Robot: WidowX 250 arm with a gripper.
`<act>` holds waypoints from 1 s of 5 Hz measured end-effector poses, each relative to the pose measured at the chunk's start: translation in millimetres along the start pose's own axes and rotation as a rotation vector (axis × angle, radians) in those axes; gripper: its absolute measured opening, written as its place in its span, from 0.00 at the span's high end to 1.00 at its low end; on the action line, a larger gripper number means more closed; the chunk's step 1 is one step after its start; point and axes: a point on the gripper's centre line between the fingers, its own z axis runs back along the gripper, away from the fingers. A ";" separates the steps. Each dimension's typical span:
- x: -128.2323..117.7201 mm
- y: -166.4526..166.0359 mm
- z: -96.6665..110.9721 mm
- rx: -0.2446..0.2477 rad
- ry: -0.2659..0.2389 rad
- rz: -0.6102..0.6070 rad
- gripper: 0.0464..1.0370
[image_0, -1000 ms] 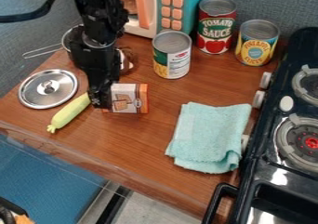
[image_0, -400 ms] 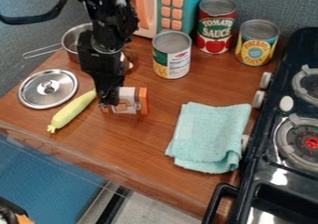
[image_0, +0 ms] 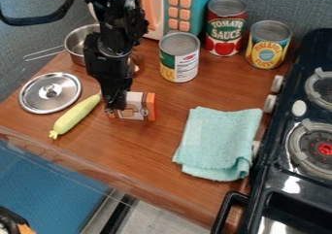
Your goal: Put the thing in the middle of the table
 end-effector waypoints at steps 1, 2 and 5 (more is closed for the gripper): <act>5.2 -7.4 14.2 -0.024 -0.033 -0.007 0.72; 1.2 -18.7 33.1 -0.062 -0.059 -0.038 0.72; -40.0 -29.7 76.2 -0.130 -0.325 -0.185 0.72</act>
